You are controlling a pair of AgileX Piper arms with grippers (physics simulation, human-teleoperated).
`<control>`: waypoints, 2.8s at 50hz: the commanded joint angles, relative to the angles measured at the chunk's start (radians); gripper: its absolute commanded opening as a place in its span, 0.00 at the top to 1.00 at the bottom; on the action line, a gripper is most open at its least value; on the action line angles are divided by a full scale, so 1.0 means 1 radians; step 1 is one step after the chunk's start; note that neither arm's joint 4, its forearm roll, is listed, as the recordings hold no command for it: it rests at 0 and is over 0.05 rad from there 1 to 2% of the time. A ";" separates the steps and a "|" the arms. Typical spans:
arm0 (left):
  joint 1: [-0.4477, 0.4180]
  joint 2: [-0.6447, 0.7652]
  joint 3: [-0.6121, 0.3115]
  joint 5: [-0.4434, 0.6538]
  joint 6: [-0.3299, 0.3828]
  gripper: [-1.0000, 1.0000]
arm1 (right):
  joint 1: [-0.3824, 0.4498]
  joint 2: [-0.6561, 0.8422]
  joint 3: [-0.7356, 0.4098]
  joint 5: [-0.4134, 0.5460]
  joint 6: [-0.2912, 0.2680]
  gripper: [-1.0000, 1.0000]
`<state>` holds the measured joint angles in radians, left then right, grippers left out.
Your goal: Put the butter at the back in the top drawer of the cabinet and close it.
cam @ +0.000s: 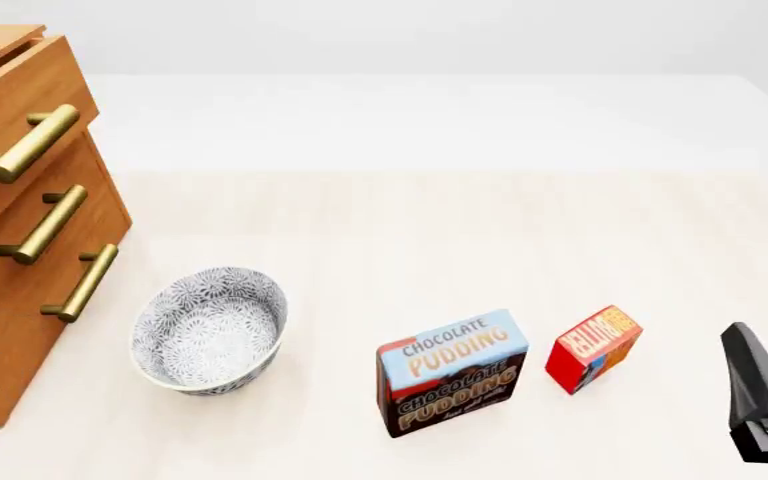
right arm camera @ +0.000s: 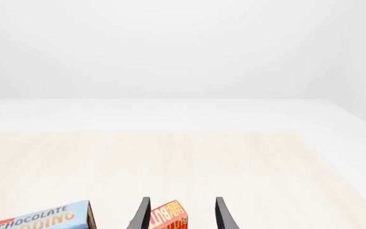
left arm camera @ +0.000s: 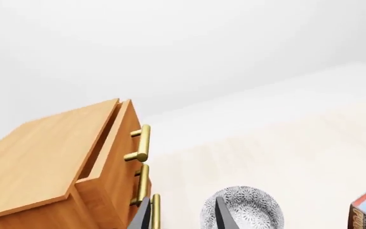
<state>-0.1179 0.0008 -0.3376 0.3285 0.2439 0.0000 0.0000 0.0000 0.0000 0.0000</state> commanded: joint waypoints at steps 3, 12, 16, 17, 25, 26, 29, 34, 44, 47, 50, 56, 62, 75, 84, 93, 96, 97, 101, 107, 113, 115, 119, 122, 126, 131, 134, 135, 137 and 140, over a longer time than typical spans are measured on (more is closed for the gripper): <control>-0.034 0.011 -0.022 0.055 0.072 0.00 | 0.000 0.000 0.000 0.000 0.000 0.00; -0.021 0.057 -0.041 0.025 0.150 0.00 | 0.000 0.000 0.000 0.000 0.000 0.00; -0.032 0.072 -0.044 0.018 0.182 0.00 | 0.000 0.000 0.000 0.000 0.000 0.00; -0.037 0.074 -0.046 0.017 0.192 0.00 | 0.000 0.000 0.000 0.000 0.000 0.00; -0.046 0.095 -0.086 0.030 0.257 0.00 | 0.000 0.000 0.000 0.000 0.000 0.00; -0.047 0.099 -0.086 0.028 0.277 0.00 | 0.000 0.000 0.000 0.000 0.000 0.00; -0.045 0.117 -0.091 0.023 0.296 0.00 | 0.000 0.000 0.000 0.000 0.000 0.00; -0.058 0.129 -0.104 0.020 0.348 0.00 | 0.000 0.000 0.000 0.000 0.000 0.00; -0.073 0.168 -0.158 0.024 0.380 0.00 | 0.000 0.000 0.000 0.000 0.000 0.00; -0.072 0.177 -0.176 0.028 0.383 0.00 | 0.000 0.000 0.000 0.000 0.000 0.00; -0.067 0.187 -0.169 0.029 0.397 0.00 | 0.000 0.000 0.000 0.000 0.000 0.00; -0.082 0.205 -0.165 0.007 0.419 0.00 | 0.000 0.000 0.000 0.000 0.000 0.00; -0.071 0.238 -0.176 0.000 0.447 0.00 | 0.000 0.000 0.000 0.000 0.000 0.00; -0.056 0.268 -0.164 -0.031 0.494 0.00 | 0.000 0.000 0.000 0.000 0.000 0.00; -0.037 0.280 -0.174 -0.033 0.522 0.00 | 0.000 0.000 0.000 0.000 0.000 0.00; -0.037 0.308 -0.168 -0.060 0.548 0.00 | 0.000 0.000 0.000 0.000 0.000 0.00; -0.045 0.318 -0.171 -0.064 0.561 0.00 | 0.000 0.000 0.000 0.000 0.000 0.00; -0.045 0.318 -0.171 -0.064 0.561 0.00 | 0.000 0.000 0.000 0.000 0.000 0.00; -0.037 0.322 -0.149 -0.086 0.580 0.00 | 0.000 0.000 0.000 0.000 0.000 0.00; -0.036 0.343 -0.190 -0.067 0.591 0.00 | 0.000 0.000 0.000 0.000 0.000 0.00; -0.031 0.351 -0.165 -0.092 0.624 0.00 | 0.000 0.000 0.000 0.000 0.000 0.00; -0.032 0.354 -0.166 -0.093 0.626 0.00 | 0.000 0.000 0.000 0.000 0.000 0.00; -0.016 0.365 -0.168 -0.093 0.639 0.00 | 0.000 0.000 0.000 0.000 0.000 0.00; -0.015 0.372 -0.170 -0.094 0.654 0.00 | 0.000 0.000 0.000 0.000 0.000 0.00; -0.016 0.392 -0.187 -0.093 0.668 0.00 | 0.000 0.000 0.000 0.000 0.000 0.00; -0.008 0.392 -0.142 -0.119 0.684 0.00 | 0.000 0.000 0.000 0.000 0.000 0.00; -0.007 0.392 -0.148 -0.111 0.691 0.00 | 0.000 0.000 0.000 0.000 0.000 0.00; -0.008 0.391 -0.142 -0.115 0.694 0.00 | 0.000 0.000 0.000 0.000 0.000 0.00; -0.008 0.391 -0.155 -0.102 0.704 0.00 | 0.000 0.000 0.000 0.000 0.000 0.00; -0.011 0.391 -0.138 -0.117 0.707 0.00 | 0.000 0.000 0.000 0.000 0.000 0.00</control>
<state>-0.1304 0.3850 -0.4939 0.2245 0.9225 0.0000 0.0000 0.0000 0.0000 0.0000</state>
